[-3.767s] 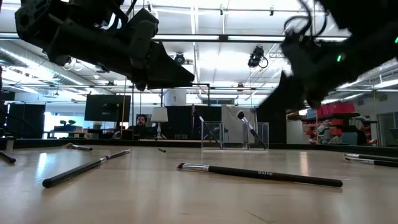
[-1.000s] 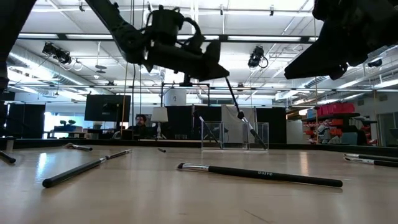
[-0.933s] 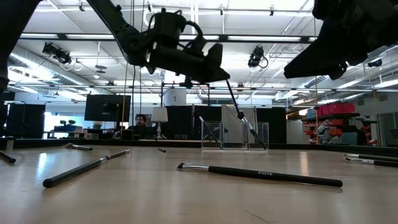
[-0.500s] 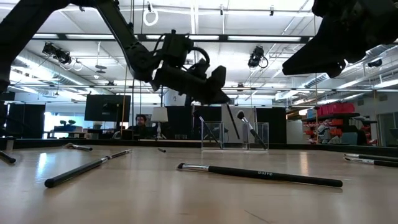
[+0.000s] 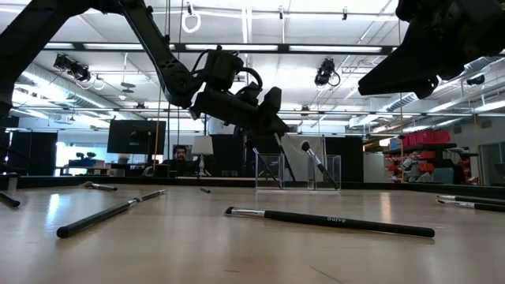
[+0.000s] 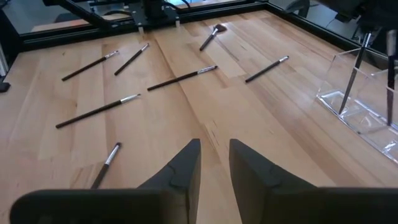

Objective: Put items in baskets/containers
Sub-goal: Put the black eyeshadow brush into the transparent organizer

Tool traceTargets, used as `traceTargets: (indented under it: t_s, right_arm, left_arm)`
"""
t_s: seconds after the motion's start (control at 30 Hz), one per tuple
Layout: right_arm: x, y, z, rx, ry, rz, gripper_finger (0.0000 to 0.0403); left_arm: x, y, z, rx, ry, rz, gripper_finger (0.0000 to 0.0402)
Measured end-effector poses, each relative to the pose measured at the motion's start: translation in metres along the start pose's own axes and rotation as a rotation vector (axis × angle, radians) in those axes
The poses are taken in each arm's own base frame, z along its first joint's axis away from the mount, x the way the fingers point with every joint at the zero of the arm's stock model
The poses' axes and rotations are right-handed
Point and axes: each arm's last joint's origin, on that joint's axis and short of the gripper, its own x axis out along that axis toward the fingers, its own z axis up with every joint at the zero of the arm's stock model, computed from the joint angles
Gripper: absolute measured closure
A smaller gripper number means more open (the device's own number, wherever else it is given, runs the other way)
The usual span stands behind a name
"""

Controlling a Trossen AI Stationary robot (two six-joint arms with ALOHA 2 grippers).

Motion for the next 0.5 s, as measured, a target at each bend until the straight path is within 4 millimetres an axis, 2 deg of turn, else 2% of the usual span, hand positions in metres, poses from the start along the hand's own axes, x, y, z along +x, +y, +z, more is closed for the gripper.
traceTargets:
  t_s: [0.17,0.27,0.37,0.5]
  right_arm:
    - [0.000,0.000,0.000,0.000,0.000,0.000,0.0319]
    - [0.000,0.000,0.000,-0.001,0.000,-0.001,0.0319]
    - [0.000,0.000,0.000,-0.002,0.001,-0.001,0.0319]
    - [0.000,0.000,0.000,-0.001,0.002,-0.001,0.0319]
  left_arm:
    - [0.000,0.008,0.005,0.000,-0.026,0.008,0.0265]
    - [-0.003,0.008,0.015,0.023,-0.031,-0.057,0.0263]
    - [-0.011,-0.005,0.030,0.072,-0.038,-0.185,0.0269]
    - [-0.027,-0.038,0.036,0.164,0.044,-0.348,0.0292]
